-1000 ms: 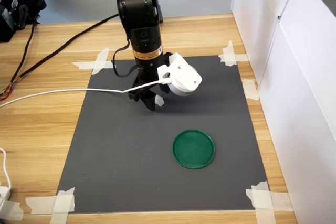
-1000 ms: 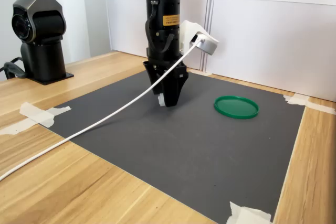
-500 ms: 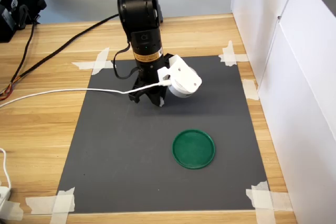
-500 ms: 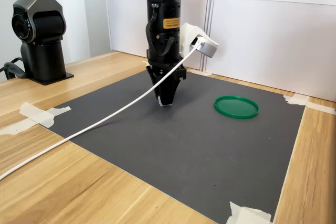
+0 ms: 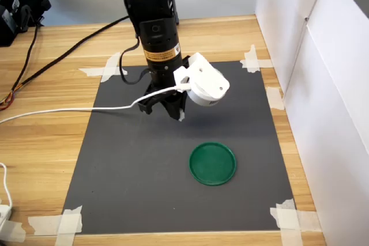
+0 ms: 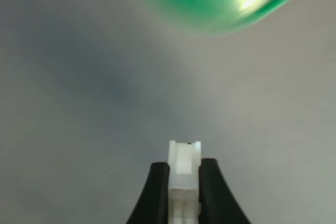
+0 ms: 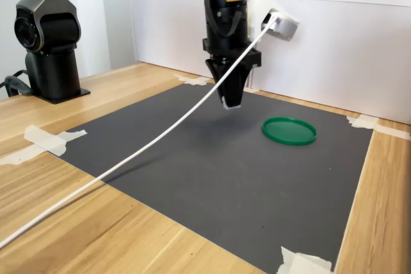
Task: Grasp a white terminal and put it in the green lid.
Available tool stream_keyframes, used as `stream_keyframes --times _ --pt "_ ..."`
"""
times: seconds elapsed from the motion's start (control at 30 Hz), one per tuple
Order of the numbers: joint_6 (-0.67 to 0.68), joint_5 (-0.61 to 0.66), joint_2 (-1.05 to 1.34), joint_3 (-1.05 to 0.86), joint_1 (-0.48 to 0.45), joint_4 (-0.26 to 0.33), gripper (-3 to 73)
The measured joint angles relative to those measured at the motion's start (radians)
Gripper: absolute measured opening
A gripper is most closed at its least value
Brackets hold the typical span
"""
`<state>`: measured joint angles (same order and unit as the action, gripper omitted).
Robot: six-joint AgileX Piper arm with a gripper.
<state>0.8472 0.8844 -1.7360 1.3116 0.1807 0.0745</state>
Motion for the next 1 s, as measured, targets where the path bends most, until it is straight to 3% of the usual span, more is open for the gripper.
stream_keyframes --times 0.13,0.33,0.67,1.0 --pt "-0.001 0.016 -0.030 0.136 0.018 0.041 8.3" --pt "-0.016 0.031 -0.127 0.263 0.080 0.035 8.3" --pt "-0.036 0.041 -0.252 0.284 0.120 0.020 8.3" --pt "-0.124 0.035 -0.322 0.286 0.120 -0.031 8.3"
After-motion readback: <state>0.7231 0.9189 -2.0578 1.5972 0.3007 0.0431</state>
